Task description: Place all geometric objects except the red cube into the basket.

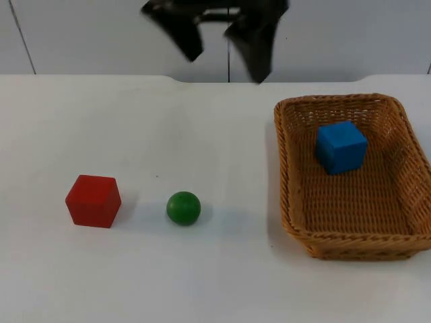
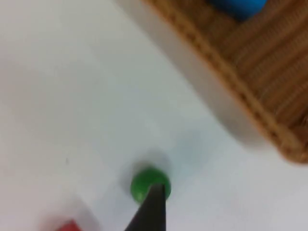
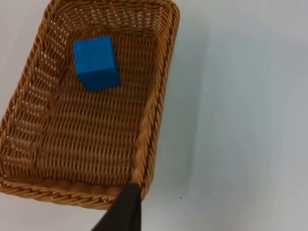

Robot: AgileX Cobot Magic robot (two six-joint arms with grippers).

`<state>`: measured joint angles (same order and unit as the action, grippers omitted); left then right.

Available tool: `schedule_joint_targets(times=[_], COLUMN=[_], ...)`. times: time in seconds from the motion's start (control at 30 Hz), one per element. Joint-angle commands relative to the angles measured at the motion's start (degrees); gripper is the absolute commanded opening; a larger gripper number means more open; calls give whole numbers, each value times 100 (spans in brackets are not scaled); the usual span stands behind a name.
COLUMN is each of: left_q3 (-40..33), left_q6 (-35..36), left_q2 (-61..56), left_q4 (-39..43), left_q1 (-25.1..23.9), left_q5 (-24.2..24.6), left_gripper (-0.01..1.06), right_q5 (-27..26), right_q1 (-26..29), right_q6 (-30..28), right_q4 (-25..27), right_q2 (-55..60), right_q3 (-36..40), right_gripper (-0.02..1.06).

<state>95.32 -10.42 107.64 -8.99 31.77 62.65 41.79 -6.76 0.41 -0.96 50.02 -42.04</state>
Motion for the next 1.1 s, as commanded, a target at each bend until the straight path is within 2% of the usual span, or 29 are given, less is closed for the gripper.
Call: schedule_joint_targets(times=[0.0,0.03,0.1,0.13,0.2,0.27,0.3,0.4,0.47,0.57,0.6,0.73,0.83,0.93,1.07], left_q3=[-1223,-1223,-2026,-2234,-3098,-3267,-3723,-4418,-4528,-5132,-5132,-5677,-5894,-6131,-6227], left_q6=[111,111,217,232,294,294,298,298,298,298,298,298,320,391,429], left_q2=[-828,-828,-1378,-1528,-2207,-2344,-2762,-3518,-3654,-4523,-4523,-5495,-5976,-6581,-6922], left_q4=[28,28,28,28,28,28,28,28,28,40,40,50,40,-10,68], left_q1=[-250,-250,-503,-585,-1009,-1104,-1407,-2003,-2108,-2788,-2788,-3335,-3396,-3396,-3396], left_q5=[-716,-716,-1175,-1233,-1486,-1515,-1558,-1651,-1664,-1693,-1693,-1641,-1654,-1460,-1189], left_gripper=[85,85,85,85,85,85,85,85,85,85,85,85,87,105,105], right_q5=[30,30,55,55,54,54,54,83,83,83,83,121,217,375,392], right_q1=[33,33,33,33,20,20,20,20,20,20,20,20,20,20,20], right_q6=[-2,-2,-2,-2,-2,-2,-2,-280,-280,-290,-290,-305,-465,-608,-804], right_q4=[20,20,20,20,42,52,159,280,280,280,280,280,280,280,447], right_q2=[-5,-5,-5,-5,-5,-5,-5,-5,-5,-5,-5,-5,-5,-5,-5], right_q3=[-10,-10,-10,-10,-10,-10,-10,-10,-10,-10,-10,-10,-10,-10,-10], right_gripper=[105,105,105,105,105,105,105,105,105,105,105,105,105,105,105])
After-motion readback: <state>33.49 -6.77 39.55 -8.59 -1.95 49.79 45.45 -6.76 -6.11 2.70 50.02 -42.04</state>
